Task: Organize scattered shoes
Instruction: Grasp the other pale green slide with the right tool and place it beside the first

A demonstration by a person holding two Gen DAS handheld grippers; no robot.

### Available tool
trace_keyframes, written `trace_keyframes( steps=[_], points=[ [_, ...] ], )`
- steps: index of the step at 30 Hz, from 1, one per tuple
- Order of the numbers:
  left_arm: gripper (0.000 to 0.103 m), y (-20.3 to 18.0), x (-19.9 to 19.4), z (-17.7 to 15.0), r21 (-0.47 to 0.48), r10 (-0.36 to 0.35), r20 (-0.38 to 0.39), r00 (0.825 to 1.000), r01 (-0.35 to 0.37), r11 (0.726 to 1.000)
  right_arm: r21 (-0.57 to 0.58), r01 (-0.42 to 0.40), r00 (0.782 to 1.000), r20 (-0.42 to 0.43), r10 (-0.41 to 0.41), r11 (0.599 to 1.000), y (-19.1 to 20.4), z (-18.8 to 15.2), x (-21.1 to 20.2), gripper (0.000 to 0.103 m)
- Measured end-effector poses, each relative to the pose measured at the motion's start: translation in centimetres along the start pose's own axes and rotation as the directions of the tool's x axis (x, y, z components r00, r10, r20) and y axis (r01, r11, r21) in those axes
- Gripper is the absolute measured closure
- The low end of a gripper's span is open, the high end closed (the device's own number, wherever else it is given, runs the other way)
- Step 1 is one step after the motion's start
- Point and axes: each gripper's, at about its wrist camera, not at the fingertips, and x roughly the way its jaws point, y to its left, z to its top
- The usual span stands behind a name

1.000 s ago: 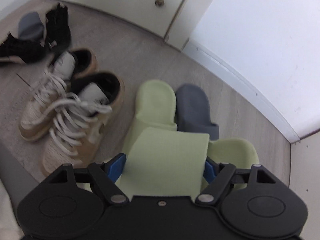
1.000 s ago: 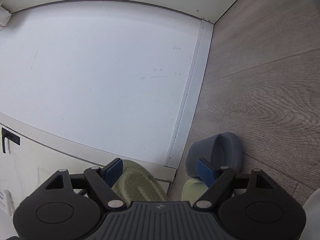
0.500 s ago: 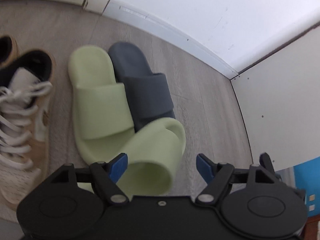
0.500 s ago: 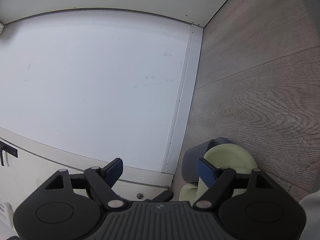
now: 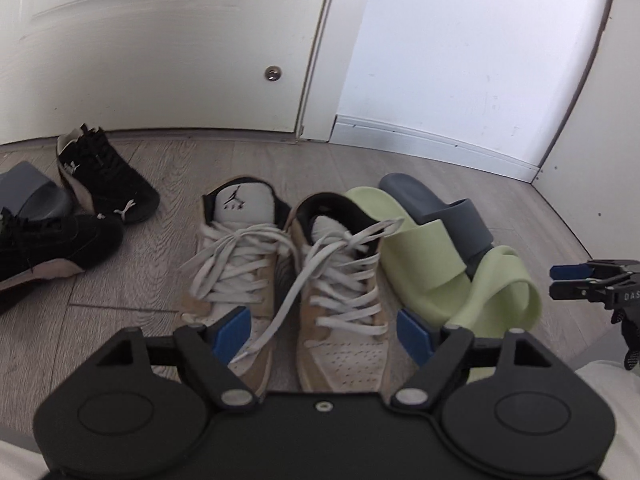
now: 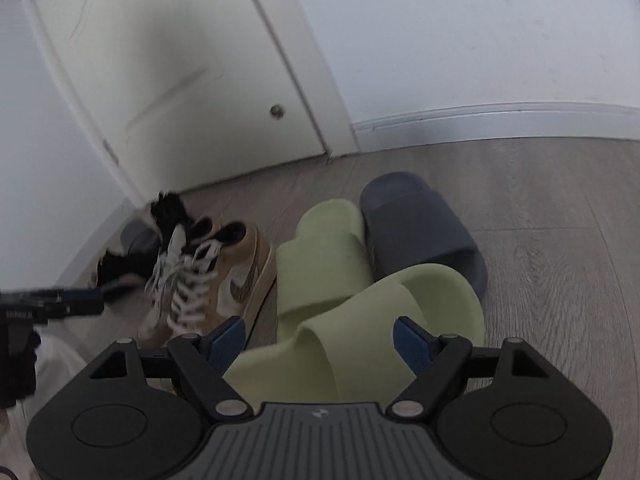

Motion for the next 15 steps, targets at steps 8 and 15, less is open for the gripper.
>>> trace_keyframes(
  steps=[8, 15],
  points=[
    [0.023, -2.2, 1.4, -1.7, 0.115, -0.047, -0.001, 0.999, 0.046, 0.992, 0.000, -0.068, 0.980, -0.185, 0.067, 0.998, -3.8, 1.9, 3.5, 0.018],
    [0.023, -3.6, 2.6, -3.8, 0.194, -0.054, -0.045, 0.998, 0.061, 0.979, 0.143, -0.218, 0.937, -0.247, 0.248, 0.965, -5.6, 0.6, 6.3, 0.017]
  ],
)
